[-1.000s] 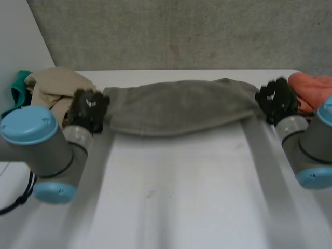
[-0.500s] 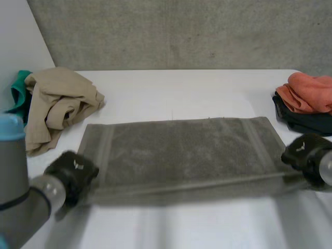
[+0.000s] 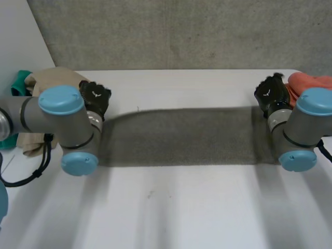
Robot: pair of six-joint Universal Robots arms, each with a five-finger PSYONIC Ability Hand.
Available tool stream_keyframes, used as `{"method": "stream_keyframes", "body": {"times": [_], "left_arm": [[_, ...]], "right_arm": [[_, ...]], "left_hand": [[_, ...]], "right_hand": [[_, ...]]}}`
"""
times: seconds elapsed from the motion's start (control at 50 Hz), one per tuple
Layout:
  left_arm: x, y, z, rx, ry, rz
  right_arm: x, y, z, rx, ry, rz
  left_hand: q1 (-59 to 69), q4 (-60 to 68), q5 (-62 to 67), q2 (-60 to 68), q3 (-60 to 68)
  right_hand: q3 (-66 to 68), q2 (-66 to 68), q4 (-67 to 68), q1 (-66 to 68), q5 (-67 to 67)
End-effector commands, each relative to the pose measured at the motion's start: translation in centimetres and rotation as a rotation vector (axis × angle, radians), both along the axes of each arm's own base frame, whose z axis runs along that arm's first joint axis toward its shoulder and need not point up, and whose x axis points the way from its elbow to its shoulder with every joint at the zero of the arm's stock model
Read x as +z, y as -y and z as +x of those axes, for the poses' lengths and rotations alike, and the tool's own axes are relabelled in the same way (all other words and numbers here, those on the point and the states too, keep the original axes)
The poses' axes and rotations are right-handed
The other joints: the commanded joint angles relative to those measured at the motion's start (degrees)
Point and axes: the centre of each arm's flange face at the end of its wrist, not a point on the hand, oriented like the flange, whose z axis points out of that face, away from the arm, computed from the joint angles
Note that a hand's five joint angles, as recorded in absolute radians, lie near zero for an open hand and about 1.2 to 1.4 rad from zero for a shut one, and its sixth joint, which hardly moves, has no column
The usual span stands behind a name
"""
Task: Fold the laundry.
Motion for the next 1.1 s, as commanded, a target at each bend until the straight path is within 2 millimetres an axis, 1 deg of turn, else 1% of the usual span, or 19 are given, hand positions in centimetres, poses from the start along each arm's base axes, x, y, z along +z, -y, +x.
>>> {"method": "stream_keyframes", "body": {"times": [0.02, 0.1, 0.18, 0.22, 0.32, 0.46, 0.58, 0.64, 0.66, 0.68, 0.7, 0.76, 0.82, 0.86, 0.94, 1.02, 1.04, 1.06, 1.1], "left_arm": [[1.0, -1.6, -2.1, -0.062, -0.048, -0.084], [2.4, -2.4, -1.6, -0.059, -0.065, -0.115], [2.7, -3.8, -0.7, -0.055, -0.063, -0.095], [2.7, -4.5, -0.4, -0.055, -0.063, -0.082], [2.3, -7.0, 0.7, -0.063, -0.077, -0.036], [1.7, -8.7, 1.1, -0.086, -0.143, 0.02], [1.3, -9.0, 1.0, -0.091, -0.166, 0.039], [1.3, -9.0, 1.1, -0.091, -0.165, 0.04], [1.3, -9.0, 1.0, -0.092, -0.165, 0.04], [1.3, -9.0, 1.1, -0.091, -0.165, 0.04], [1.3, -9.0, 1.1, -0.091, -0.165, 0.04], [1.4, -9.1, 1.1, -0.091, -0.166, 0.039], [2.3, -9.4, 1.2, -0.096, -0.175, 0.02], [2.8, -9.5, 1.2, -0.098, -0.182, 0.009], [3.5, -9.6, 1.3, -0.098, -0.193, -0.007], [3.8, -9.8, 1.3, -0.098, -0.198, -0.013], [3.7, -9.8, 1.4, -0.097, -0.196, -0.011], [3.7, -9.8, 1.5, -0.095, -0.196, -0.011], [3.6, -10.1, 1.5, -0.098, -0.197, -0.004]], "right_arm": [[-0.3, -0.8, 0.5, -0.01, 0.063, 0.037], [0.9, -2.3, -0.8, -0.027, 0.177, 0.13], [2.9, -4.6, -2.0, -0.022, 0.306, 0.24], [3.1, -5.4, -2.8, -0.02, 0.347, 0.299], [1.8, -7.0, -6.6, -0.043, 0.429, 0.498], [0.1, -7.9, -8.1, -0.039, 0.456, 0.59], [-0.4, -7.3, -8.5, -0.043, 0.46, 0.584], [-1.5, -6.9, -8.5, -0.042, 0.457, 0.579], [-1.6, -6.8, -8.6, -0.045, 0.457, 0.575], [-1.7, -6.6, -8.7, -0.052, 0.453, 0.565], [-1.6, -6.2, -9.2, -0.072, 0.451, 0.549], [-1.7, -5.8, -10.8, -0.139, 0.449, 0.519], [-0.2, -5.2, -13.0, -0.224, 0.433, 0.418], [1.7, -4.9, -14.5, -0.26, 0.39, 0.336], [3.1, -4.1, -17.7, -0.329, 0.277, 0.261], [3.4, -3.9, -18.6, -0.342, 0.21, 0.247], [3.3, -4.0, -18.3, -0.327, 0.212, 0.256], [3.0, -4.6, -17.0, -0.281, 0.23, 0.286], [2.6, -5.3, -14.9, -0.198, 0.266, 0.322]], "left_hand": [[-19.2, -25.1, -22.8, -24.0, -24.3], [-19.2, -25.1, -22.8, -24.0, -24.3], [-19.2, -25.1, -22.8, -24.0, -24.3], [-19.2, -25.1, -22.8, -24.0, -24.3], [-19.2, -25.1, -22.8, -24.0, -24.3], [-19.2, -25.1, -22.8, -24.0, -24.3], [-19.2, -25.1, -22.8, -24.0, -24.3], [-19.2, -25.1, -22.8, -24.0, -24.3], [-19.2, -25.1, -22.8, -24.0, -24.3], [-19.2, -25.1, -22.8, -24.0, -24.3], [-19.2, -25.1, -22.8, -24.0, -24.3], [-19.2, -25.1, -22.8, -24.0, -24.3], [-19.2, -25.1, -22.8, -24.0, -24.3], [-19.2, -25.1, -22.8, -24.0, -24.3], [-19.2, -25.1, -22.8, -24.0, -24.3], [-19.2, -25.1, -22.8, -24.0, -24.3], [-19.2, -25.1, -22.8, -24.0, -24.3], [-19.2, -25.1, -22.8, -24.0, -24.3], [-19.2, -25.1, -22.8, -24.0, -24.3]], "right_hand": [[-20.1, -16.9, -20.2, -15.4, -20.1], [-20.1, -16.9, -20.2, -15.4, -20.1], [-20.1, -16.9, -20.2, -15.4, -20.1], [-20.1, -16.9, -20.2, -15.4, -20.1], [-15.1, -12.0, -15.2, -10.5, -15.1], [-6.2, -3.1, -6.3, -1.6, -6.2], [3.4, 6.5, 3.3, 8.0, 3.4], [15.6, 18.8, 15.5, 20.3, 15.6], [25.0, 28.1, 24.9, 29.6, 25.0], [41.9, 45.1, 41.8, 46.5, 41.9], [49.9, 53.0, 49.8, 54.5, 49.9], [49.9, 53.1, 49.8, 54.6, 49.9], [49.9, 53.1, 49.8, 54.6, 49.9], [49.9, 53.1, 49.8, 54.6, 49.9], [49.9, 53.1, 49.8, 54.6, 49.9], [49.9, 53.1, 49.8, 54.6, 49.9], [42.7, 45.8, 42.6, 47.3, 42.7], [12.3, 15.4, 12.2, 16.9, 12.3], [3.1, 6.2, 3.0, 7.7, 3.1]]}}
